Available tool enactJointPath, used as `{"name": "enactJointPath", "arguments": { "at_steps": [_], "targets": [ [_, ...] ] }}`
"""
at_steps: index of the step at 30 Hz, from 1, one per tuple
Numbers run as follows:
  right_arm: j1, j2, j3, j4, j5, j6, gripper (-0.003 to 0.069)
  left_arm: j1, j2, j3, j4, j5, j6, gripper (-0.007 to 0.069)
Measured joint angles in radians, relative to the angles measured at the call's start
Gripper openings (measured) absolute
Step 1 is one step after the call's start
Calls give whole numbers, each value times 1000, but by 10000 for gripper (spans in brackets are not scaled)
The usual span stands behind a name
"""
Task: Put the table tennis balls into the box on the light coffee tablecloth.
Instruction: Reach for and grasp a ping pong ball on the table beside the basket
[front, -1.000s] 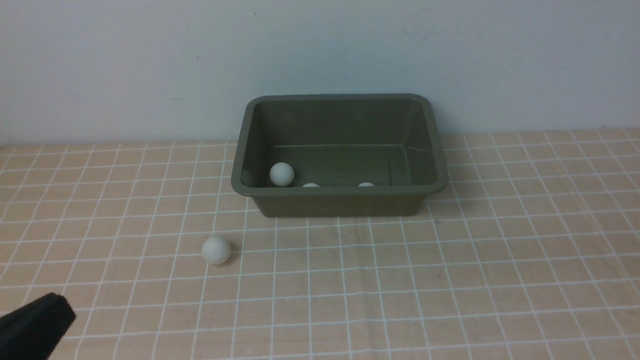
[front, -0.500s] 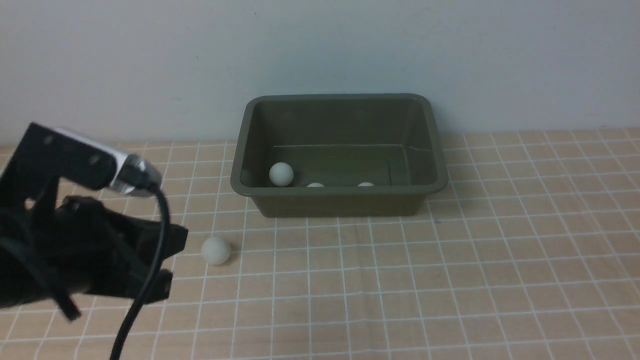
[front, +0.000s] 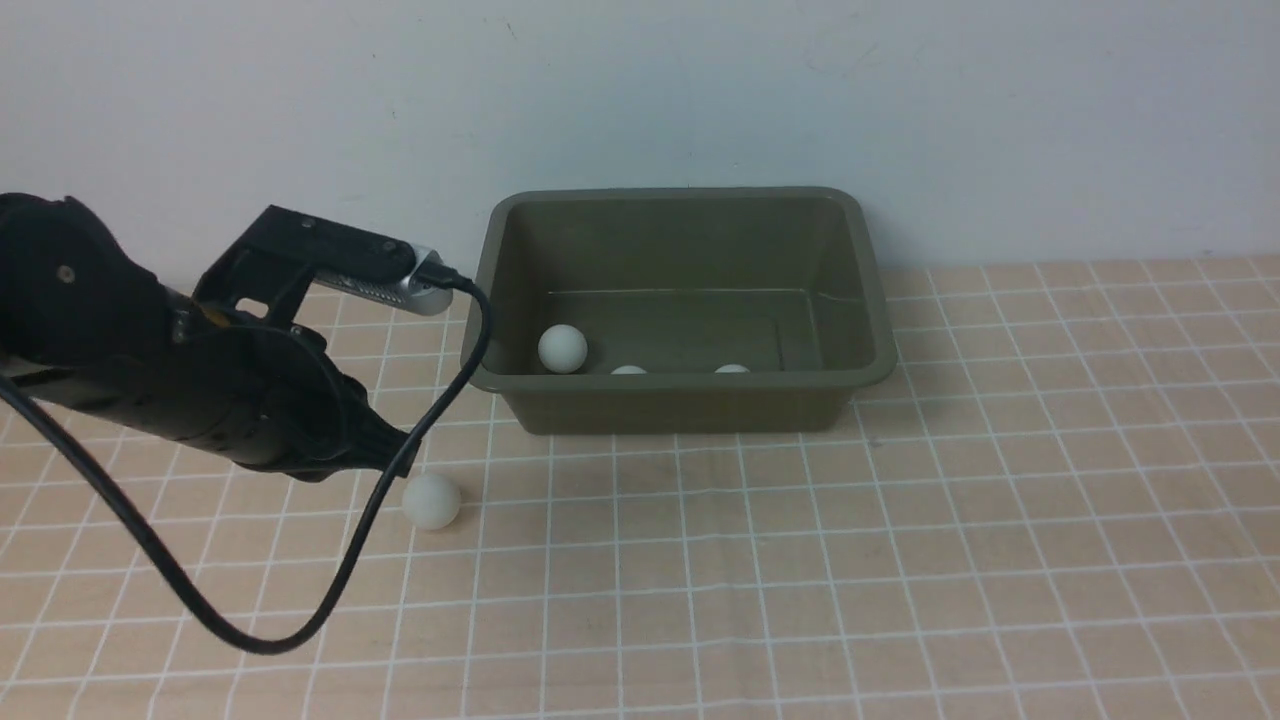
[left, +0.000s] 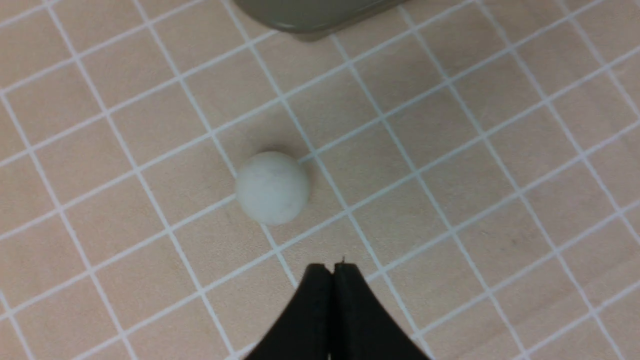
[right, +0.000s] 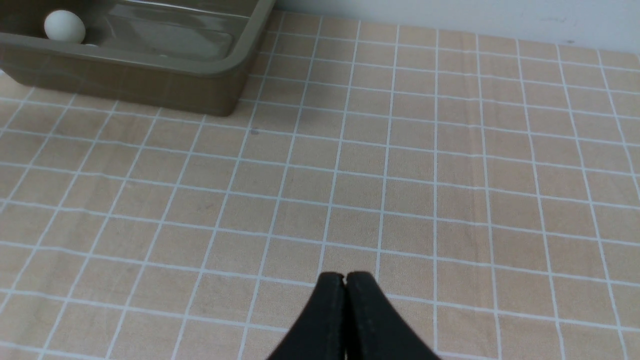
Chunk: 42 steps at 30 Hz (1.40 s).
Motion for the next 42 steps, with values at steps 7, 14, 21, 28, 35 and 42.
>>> {"name": "enactJointPath", "arguments": {
  "at_steps": [7, 14, 21, 28, 35, 42],
  "targets": [
    [0, 0, 0, 0, 0, 0, -19, 0, 69, -47, 71, 14, -8, -44],
    [0, 0, 0, 0, 0, 0, -19, -1, 83, -51, 81, 36, 68, 70],
    [0, 0, 0, 0, 0, 0, -19, -1, 106, -52, 29, 14, 88, 332],
    [0, 0, 0, 19, 0, 0, -19, -1, 190, -52, -30, -55, 91, 510],
    [0, 0, 0, 22, -1, 0, -19, -1, 264, -52, -33, -122, 91, 523],
    [0, 0, 0, 22, -1, 0, -19, -1, 317, -54, -37, -163, 91, 523]
  ]
}}
